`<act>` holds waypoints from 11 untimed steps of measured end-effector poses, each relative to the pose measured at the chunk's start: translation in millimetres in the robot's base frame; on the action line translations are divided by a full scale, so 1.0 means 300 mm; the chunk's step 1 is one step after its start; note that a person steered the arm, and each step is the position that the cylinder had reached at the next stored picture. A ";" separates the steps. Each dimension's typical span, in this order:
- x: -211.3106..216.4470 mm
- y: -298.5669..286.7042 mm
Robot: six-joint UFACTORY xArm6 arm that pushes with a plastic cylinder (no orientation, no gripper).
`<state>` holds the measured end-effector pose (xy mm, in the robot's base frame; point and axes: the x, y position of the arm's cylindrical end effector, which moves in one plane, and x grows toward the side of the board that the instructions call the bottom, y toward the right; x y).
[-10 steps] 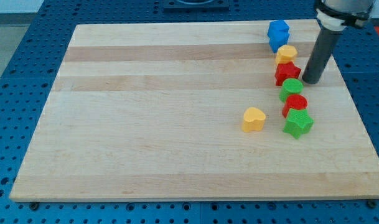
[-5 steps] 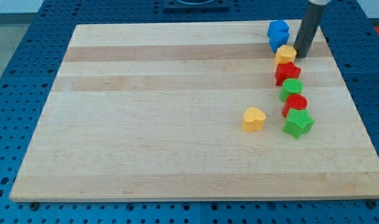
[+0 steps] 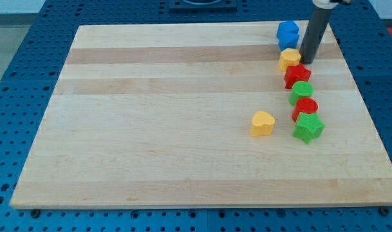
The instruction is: Move the yellow hexagon parallel to green circle
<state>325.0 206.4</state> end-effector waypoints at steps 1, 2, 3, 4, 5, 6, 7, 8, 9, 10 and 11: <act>0.000 -0.067; 0.010 -0.135; 0.012 -0.229; 0.011 -0.325; 0.011 -0.410; 0.003 -0.453; -0.005 -0.505; -0.010 -0.566; -0.019 -0.633; -0.018 -0.673; 0.004 -0.673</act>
<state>326.1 4.5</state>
